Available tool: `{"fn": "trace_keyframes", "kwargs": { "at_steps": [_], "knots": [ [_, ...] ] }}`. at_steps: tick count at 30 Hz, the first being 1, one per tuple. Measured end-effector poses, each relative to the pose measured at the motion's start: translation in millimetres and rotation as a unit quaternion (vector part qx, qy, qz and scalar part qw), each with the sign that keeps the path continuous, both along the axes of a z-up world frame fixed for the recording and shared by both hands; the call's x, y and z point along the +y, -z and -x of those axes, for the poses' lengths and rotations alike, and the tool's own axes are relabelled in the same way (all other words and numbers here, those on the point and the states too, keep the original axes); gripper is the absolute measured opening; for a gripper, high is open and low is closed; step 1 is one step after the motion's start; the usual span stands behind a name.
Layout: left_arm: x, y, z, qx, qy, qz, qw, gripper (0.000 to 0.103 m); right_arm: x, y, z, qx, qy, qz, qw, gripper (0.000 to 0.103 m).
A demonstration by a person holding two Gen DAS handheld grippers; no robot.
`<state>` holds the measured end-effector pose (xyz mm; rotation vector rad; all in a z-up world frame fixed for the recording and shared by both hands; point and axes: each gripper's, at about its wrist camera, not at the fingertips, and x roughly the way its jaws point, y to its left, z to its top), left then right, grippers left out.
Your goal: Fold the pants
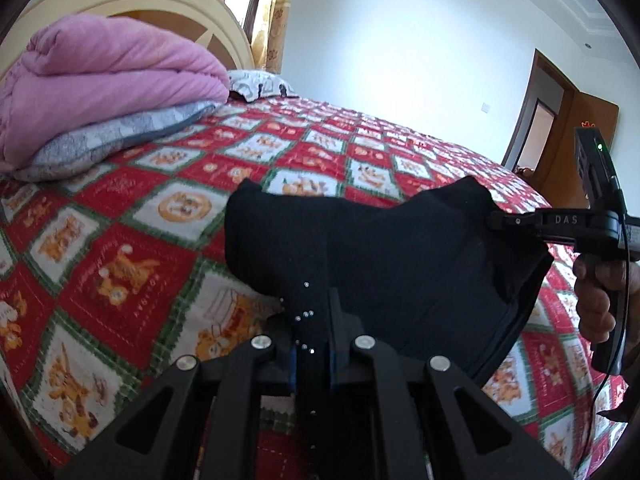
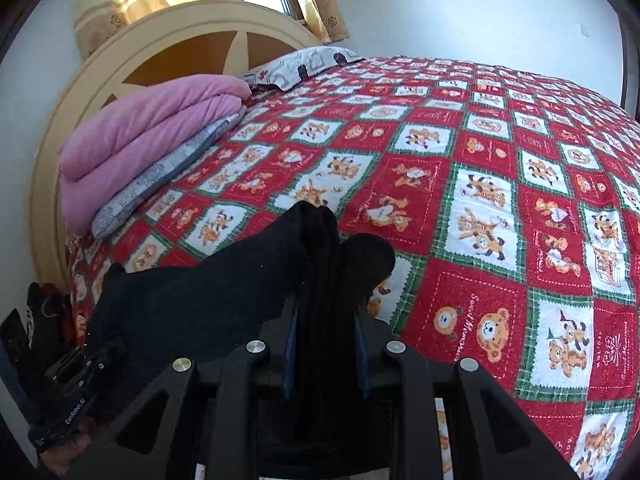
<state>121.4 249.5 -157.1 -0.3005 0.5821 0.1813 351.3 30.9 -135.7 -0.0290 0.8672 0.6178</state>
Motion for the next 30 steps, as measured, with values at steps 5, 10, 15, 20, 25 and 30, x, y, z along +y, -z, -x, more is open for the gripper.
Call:
{"fn": "trace_keyframes", "kwargs": {
  "at_steps": [5,10,15,20,25,30],
  "knots": [
    [-2,6,2,0.002,-0.008,-0.001,1.0,0.02,-8,8,2,0.009,0.005,-0.002,1.0,0.025],
    [-3,7,2,0.003,-0.009,0.0,1.0,0.029,-23,17,1,0.033,0.019,-0.016,0.999,0.027],
    [5,12,4,0.003,-0.022,0.019,0.9996,0.056,-34,36,-6,0.068,0.049,-0.009,0.996,0.055],
    [6,14,6,0.006,-0.024,0.013,0.9996,0.067,-41,41,-10,0.074,0.067,-0.014,0.995,0.062],
    [8,14,12,0.018,-0.027,0.015,0.9994,0.073,-57,23,-2,0.043,0.109,-0.029,0.993,0.064],
    [4,8,20,0.026,-0.034,0.018,0.9989,0.073,-83,3,15,0.023,0.149,-0.022,0.988,0.064]
  ]
}}
